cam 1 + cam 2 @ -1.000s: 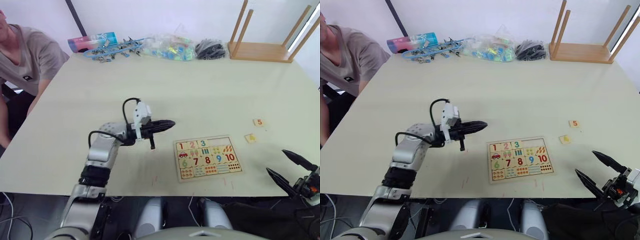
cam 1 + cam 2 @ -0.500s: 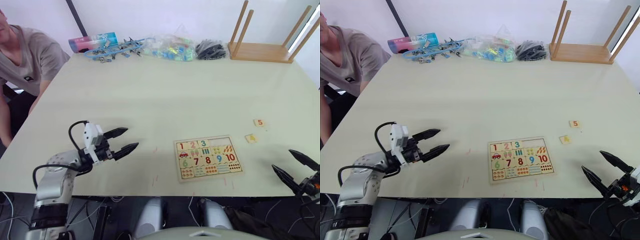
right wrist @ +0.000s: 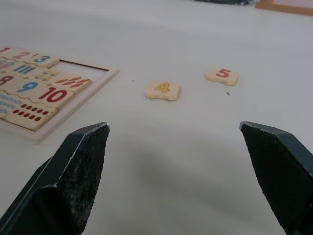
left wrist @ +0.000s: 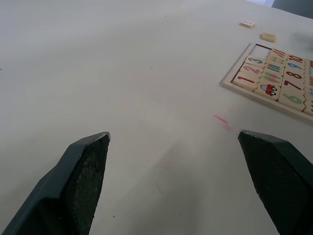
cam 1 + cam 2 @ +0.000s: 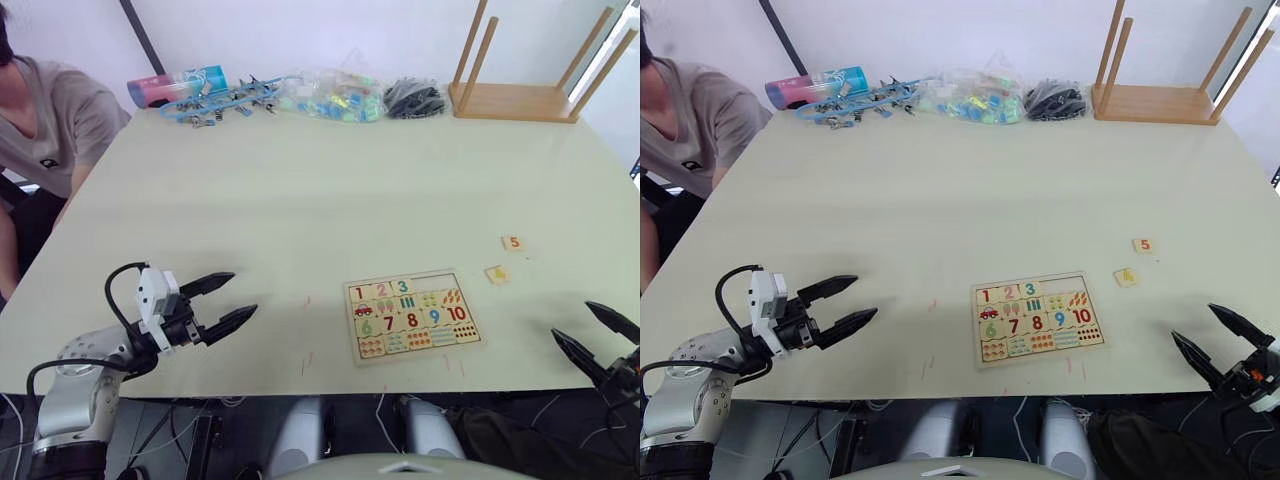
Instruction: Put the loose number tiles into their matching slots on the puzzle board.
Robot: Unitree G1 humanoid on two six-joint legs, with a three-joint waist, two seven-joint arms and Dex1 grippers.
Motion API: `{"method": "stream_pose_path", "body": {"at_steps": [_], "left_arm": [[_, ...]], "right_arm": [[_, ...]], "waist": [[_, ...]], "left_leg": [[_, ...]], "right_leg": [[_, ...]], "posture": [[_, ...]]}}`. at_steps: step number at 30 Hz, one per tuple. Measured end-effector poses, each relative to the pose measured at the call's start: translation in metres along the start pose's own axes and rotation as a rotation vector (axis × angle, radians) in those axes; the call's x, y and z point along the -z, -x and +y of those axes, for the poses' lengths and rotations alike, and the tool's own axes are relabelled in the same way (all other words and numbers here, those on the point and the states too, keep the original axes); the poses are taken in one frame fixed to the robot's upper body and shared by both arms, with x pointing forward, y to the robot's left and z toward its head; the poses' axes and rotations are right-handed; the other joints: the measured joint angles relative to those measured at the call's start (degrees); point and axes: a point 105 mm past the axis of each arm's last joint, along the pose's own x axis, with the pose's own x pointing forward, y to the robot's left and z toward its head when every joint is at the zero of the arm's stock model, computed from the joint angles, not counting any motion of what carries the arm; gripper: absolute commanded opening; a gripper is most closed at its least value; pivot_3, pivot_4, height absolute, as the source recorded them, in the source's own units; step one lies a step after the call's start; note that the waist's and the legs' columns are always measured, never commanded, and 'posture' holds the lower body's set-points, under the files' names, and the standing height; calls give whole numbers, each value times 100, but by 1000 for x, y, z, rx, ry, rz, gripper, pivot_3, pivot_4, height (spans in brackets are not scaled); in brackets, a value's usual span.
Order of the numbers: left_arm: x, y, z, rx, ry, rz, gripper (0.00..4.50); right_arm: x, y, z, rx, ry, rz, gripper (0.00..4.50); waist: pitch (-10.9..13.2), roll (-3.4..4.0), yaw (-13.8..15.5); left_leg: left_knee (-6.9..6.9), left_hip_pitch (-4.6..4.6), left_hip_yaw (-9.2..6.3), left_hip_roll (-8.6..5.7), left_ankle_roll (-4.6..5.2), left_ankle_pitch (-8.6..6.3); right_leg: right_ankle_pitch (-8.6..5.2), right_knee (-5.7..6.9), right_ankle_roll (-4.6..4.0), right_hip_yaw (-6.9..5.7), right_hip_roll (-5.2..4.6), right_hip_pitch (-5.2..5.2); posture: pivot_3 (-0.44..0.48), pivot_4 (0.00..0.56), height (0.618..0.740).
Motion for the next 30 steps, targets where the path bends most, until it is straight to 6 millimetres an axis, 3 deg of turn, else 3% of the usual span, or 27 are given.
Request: {"method": "stream_pose_path", "body": {"at_steps": [22,30], "left_arm": [[-2,-4,-2,19,-23,-11,4429],[-8,-13,-4,98,-69,-9,4429]], "right_arm": [[-2,-6,-4,-44,15,13,4500],[-5,-9,-6,-60,24,15,4500]], "waist": [[0,0,-7],[0,0,-9]], "left_leg": [[-1,-2,2,0,1,0],[-2,-2,2,1,8,4]], "right_leg": [[0,-1,-1,-63,-30,1],[1,-1,-2,-65,-29,1]], "posture": [[0,150,740],[0,150,740]]}}
